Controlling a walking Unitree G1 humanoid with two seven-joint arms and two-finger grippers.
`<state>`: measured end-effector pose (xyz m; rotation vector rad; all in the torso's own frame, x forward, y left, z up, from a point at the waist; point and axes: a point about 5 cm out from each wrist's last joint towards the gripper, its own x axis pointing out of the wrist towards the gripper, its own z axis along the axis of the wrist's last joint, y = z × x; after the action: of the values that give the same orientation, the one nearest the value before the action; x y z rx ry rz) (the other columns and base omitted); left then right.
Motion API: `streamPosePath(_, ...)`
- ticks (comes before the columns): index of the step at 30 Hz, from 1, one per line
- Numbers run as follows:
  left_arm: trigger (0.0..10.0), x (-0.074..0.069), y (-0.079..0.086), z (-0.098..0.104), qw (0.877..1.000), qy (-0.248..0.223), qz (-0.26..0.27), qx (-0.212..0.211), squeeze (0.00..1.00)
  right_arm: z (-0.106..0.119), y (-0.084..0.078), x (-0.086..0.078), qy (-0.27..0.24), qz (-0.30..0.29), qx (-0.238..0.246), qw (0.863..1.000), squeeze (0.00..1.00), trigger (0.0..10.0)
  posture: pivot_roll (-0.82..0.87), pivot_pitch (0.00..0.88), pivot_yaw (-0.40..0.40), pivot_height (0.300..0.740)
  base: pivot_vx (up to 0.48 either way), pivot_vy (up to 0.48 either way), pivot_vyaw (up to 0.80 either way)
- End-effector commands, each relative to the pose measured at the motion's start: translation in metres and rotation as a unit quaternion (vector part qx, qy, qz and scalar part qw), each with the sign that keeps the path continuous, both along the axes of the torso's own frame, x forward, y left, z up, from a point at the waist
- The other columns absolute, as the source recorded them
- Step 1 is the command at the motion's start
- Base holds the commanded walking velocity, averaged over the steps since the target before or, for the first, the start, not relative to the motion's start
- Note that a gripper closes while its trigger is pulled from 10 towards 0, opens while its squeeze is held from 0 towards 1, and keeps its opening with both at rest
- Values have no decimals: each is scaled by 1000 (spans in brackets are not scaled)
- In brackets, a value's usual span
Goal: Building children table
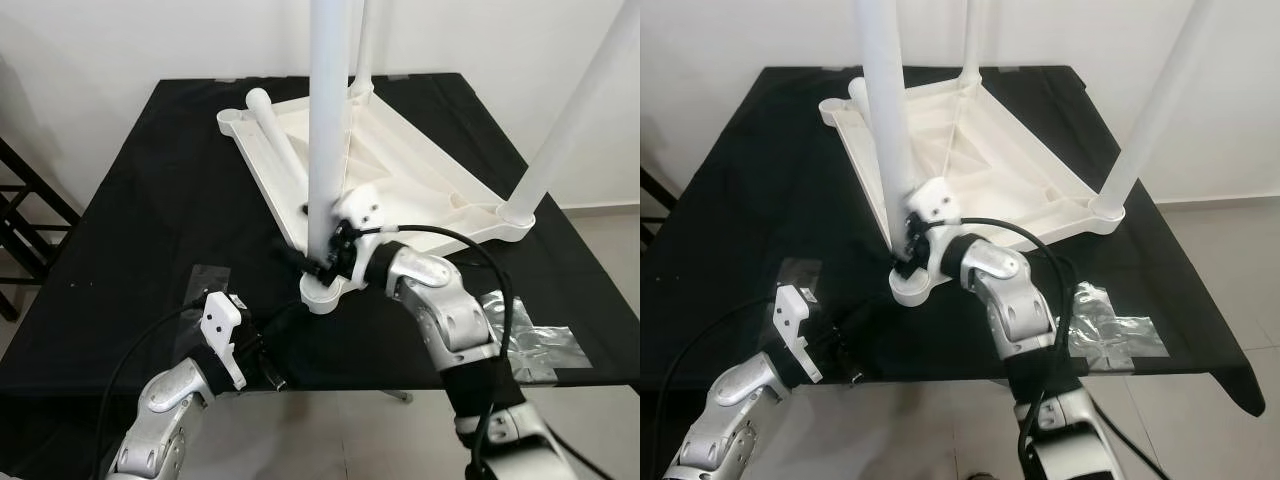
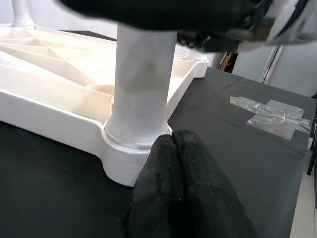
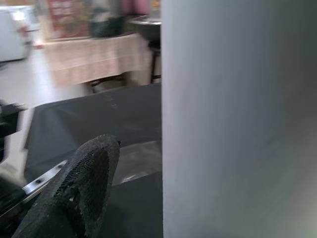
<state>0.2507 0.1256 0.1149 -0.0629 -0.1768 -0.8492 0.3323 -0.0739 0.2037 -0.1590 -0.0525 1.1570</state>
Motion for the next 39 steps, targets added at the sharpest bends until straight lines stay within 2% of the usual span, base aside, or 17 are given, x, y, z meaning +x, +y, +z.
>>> streamPosePath(1, 10000, -1, 1, -6, 1000, 11, 2, 5, 0, 2, 5, 1, -5, 35, 1, 999, 0, 10000, 52, 107, -8, 740, 0, 0, 0)
streamPosePath(10, 10000, -2, -1, -6, 1000, 11, 1, 6, 0, 2, 5, 15, 14, 97, -17, 995, 0, 10000, 63, 105, -10, 740, 0, 0, 0)
streamPosePath(11, 10000, -2, -1, -6, 1000, 11, 1, 6, 0, 1, 4, 15, 21, 112, -15, 993, 0, 8745, 66, 105, -11, 740, 0, 0, 0)
streamPosePath(12, 10000, -3, -1, -6, 1000, 11, 1, 5, 0, 0, 2, 16, 28, 124, -17, 992, 0, 1255, 68, 104, -11, 740, 0, 0, 0)
streamPosePath(13, 10000, -3, -1, -6, 1000, 11, 1, 5, 0, 0, 2, 16, 28, 124, -17, 992, 0, 1255, 68, 104, -11, 740, 0, 0, 0)
streamPosePath(14, 10000, -3, -1, -6, 1000, 10, 1, 5, 0, -2, -2, 17, 35, 130, -20, 991, 0, 0, 72, 106, -11, 740, 0, 0, 0)
streamPosePath(19, 10000, -4, -2, -7, 1000, 10, 1, 5, 0, -12, -17, 21, 49, 122, -37, 991, 0, 0, 78, 103, -10, 740, 0, 0, 0)
streamPosePath(25, 10000, -5, -1, -7, 1000, 11, 0, 4, 0, -35, -42, 20, 61, 60, -48, 995, 0, 0, 75, 107, -8, 740, 0, 0, 0)
streamPosePath(27, 10000, -6, 0, -6, 1000, 11, -1, 4, 0, -57, -56, 16, 71, -19, -86, 994, 0, 0, 75, 118, -4, 740, 0, 0, 0)
streamPosePath(29, 10000, -8, 2, -5, 1000, 11, -1, 5, 0, -78, -64, 12, 83, -123, -124, 981, 0, 0, 72, 125, -6, 740, 0, 0, 0)
streamPosePath(30, 10000, -8, 2, -5, 1000, 11, -1, 5, 0, -78, -64, 12, 83, -123, -124, 981, 0, 0, 72, 125, -6, 740, 0, 0, 0)
streamPosePath(32, 10000, -8, 4, -4, 1000, 11, 0, 5, 0, -94, -72, 13, 108, -335, -116, 929, 0, 0, 70, 132, -3, 740, 0, 0, 0)
streamPosePath(33, 10000, -8, 4, -4, 1000, 11, 0, 5, 0, -94, -72, 13, 108, -335, -116, 929, 0, 0, 70, 132, -3, 740, 0, 0, 0)
streamPosePath(34, 10000, -8, 4, -4, 1000, 11, 0, 6, 0, -100, -68, 0, 110, -391, -100, 908, 0, 0, 78, 141, 4, 740, 0, 0, 0)
streamPosePath(35, 10000, -8, 4, -4, 1000, 11, 0, 6, 0, -100, -68, 0, 110, -391, -100, 908, 0, 0, 78, 141, 4, 740, 0, 0, 0)
streamPosePath(36, 10000, -8, 5, -4, 1000, 11, 0, 7, 0, -98, -58, -14, 117, -423, -67, 896, 0, 0, 70, 137, 17, 740, 0, 0, 0)
streamPosePath(39, 10000, -6, 7, -4, 1000, 13, -1, 10, 0, -85, -49, -25, 110, -445, -19, 889, 0, 0, 66, 132, 24, 740, 0, 0, 0)
